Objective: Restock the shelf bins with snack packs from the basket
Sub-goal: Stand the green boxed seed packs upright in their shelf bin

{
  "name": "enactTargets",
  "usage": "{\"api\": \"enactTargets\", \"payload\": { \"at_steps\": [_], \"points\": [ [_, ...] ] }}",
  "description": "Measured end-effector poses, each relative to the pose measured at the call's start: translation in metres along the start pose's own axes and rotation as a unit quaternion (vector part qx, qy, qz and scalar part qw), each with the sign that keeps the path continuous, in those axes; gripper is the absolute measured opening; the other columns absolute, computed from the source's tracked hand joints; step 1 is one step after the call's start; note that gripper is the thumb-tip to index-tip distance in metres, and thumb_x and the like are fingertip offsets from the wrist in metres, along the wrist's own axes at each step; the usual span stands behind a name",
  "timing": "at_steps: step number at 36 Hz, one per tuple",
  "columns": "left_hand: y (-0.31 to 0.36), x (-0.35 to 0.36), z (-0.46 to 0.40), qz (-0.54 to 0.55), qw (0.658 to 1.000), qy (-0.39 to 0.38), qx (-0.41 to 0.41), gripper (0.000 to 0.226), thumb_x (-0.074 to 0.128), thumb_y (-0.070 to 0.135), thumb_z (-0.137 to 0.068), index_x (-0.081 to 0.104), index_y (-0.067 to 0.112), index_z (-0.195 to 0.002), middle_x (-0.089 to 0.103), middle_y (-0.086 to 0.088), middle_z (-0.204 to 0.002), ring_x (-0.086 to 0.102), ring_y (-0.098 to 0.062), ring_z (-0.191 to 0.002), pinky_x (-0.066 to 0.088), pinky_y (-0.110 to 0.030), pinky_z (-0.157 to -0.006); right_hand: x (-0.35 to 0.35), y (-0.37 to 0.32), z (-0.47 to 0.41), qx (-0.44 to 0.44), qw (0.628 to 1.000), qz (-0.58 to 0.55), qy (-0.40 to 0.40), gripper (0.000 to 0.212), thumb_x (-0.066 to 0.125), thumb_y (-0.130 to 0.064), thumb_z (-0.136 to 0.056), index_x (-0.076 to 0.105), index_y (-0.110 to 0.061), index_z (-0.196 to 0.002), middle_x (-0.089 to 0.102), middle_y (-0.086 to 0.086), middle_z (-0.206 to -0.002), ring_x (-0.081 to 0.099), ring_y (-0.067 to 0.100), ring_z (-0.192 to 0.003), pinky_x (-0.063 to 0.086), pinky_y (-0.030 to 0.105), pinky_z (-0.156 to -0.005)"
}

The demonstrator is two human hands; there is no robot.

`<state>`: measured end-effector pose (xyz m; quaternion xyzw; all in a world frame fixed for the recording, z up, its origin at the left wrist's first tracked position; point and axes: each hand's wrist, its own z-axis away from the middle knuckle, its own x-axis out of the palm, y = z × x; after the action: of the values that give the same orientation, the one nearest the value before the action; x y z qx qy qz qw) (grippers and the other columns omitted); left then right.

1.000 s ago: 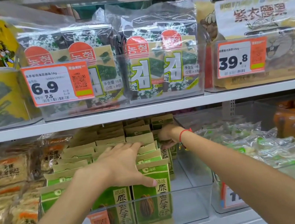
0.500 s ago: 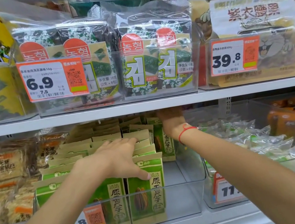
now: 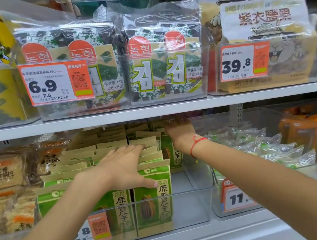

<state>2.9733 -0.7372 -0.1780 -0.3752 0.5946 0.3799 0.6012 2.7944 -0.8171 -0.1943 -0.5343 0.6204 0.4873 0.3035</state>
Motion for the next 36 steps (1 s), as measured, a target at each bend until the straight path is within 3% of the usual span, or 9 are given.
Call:
{"api": "enactTargets", "payload": {
  "at_steps": [3,7,12,16,20,24,30,34,36],
  "points": [
    [0.001,0.001,0.005,0.01,1.0,0.016,-0.009,0.108,0.061,0.071,-0.071,0.011,0.021,-0.152,0.02,0.001,-0.157,0.02,-0.019,-0.143,0.016,-0.038,-0.118,-0.011,0.004,0.022,-0.015,0.998,-0.038,-0.054,0.046,0.058,-0.012,-0.088,0.047,-0.011,-0.133,0.053,0.012,-0.131,0.05,0.03,-0.12,0.042,0.039,-0.096],
    [0.007,0.004,0.023,0.004,0.994,0.101,-0.033,0.103,0.063,0.072,-0.068,0.018,0.026,-0.149,0.025,0.005,-0.155,0.02,-0.016,-0.143,0.011,-0.04,-0.119,-0.021,0.011,0.072,-0.06,0.988,-0.13,-0.059,0.049,0.063,-0.043,-0.086,0.054,-0.017,-0.127,0.058,0.009,-0.123,0.054,0.029,-0.114,0.043,0.038,-0.092],
    [0.035,0.02,0.058,0.046,0.964,0.261,-0.03,0.065,0.067,0.047,-0.081,0.038,0.036,-0.138,0.042,0.015,-0.141,0.032,-0.008,-0.133,0.018,-0.032,-0.113,-0.029,0.023,0.137,-0.101,0.97,-0.218,-0.022,0.036,0.059,-0.037,-0.09,0.059,-0.028,-0.125,0.059,-0.002,-0.125,0.052,0.019,-0.117,0.042,0.034,-0.098],
    [0.06,0.051,0.085,0.099,0.926,0.364,-0.017,0.032,0.07,0.028,-0.082,0.062,0.031,-0.112,0.061,0.013,-0.115,0.052,-0.014,-0.11,0.037,-0.031,-0.088,-0.03,0.028,0.189,-0.13,0.956,-0.263,0.026,0.026,0.061,-0.031,-0.09,0.065,-0.027,-0.115,0.06,-0.006,-0.121,0.053,0.015,-0.109,0.042,0.031,-0.09],
    [0.08,0.088,0.108,0.107,0.9,0.423,0.003,0.013,0.067,0.019,-0.076,0.066,0.022,-0.089,0.063,0.008,-0.089,0.055,-0.02,-0.086,0.038,-0.031,-0.07,0.002,0.025,0.237,-0.183,0.946,-0.266,0.024,0.021,0.06,-0.03,-0.09,0.066,-0.027,-0.111,0.061,-0.005,-0.112,0.053,0.017,-0.105,0.038,0.026,-0.076],
    [0.097,0.143,0.127,0.159,0.918,0.361,-0.044,0.019,0.069,0.018,-0.077,0.065,0.023,-0.094,0.064,0.009,-0.095,0.054,-0.019,-0.093,0.044,-0.033,-0.072,0.061,0.015,0.28,-0.185,0.944,-0.238,-0.138,0.025,0.051,-0.035,-0.095,0.06,-0.029,-0.117,0.058,-0.005,-0.117,0.049,0.017,-0.114,0.042,0.031,-0.083],
    [0.112,0.234,0.142,0.195,0.968,0.107,-0.116,0.029,0.06,0.023,-0.086,0.061,0.028,-0.115,0.061,0.011,-0.116,0.053,-0.014,-0.111,0.044,-0.03,-0.083,0.147,-0.007,0.326,-0.17,0.868,-0.217,-0.413,0.029,0.049,-0.026,-0.096,0.058,-0.022,-0.124,0.057,0.001,-0.126,0.053,0.022,-0.114,0.043,0.031,-0.09],
    [0.113,0.301,0.153,0.159,0.975,-0.082,-0.132,0.033,0.055,0.022,-0.091,0.055,0.027,-0.124,0.056,0.006,-0.13,0.051,-0.017,-0.12,0.044,-0.033,-0.092,0.199,-0.033,0.364,-0.153,0.823,-0.218,-0.503,0.03,0.046,-0.019,-0.094,0.062,-0.009,-0.116,0.061,0.01,-0.121,0.058,0.032,-0.105,0.049,0.041,-0.088],
    [0.112,0.331,0.165,0.173,0.96,-0.17,-0.139,0.036,0.052,0.019,-0.093,0.052,0.026,-0.128,0.052,0.004,-0.135,0.05,-0.02,-0.122,0.045,-0.036,-0.095,0.219,-0.045,0.388,-0.141,0.812,-0.236,-0.515,0.033,0.047,-0.021,-0.095,0.057,-0.01,-0.124,0.057,0.012,-0.129,0.055,0.03,-0.113,0.046,0.039,-0.093]
  ]
}}
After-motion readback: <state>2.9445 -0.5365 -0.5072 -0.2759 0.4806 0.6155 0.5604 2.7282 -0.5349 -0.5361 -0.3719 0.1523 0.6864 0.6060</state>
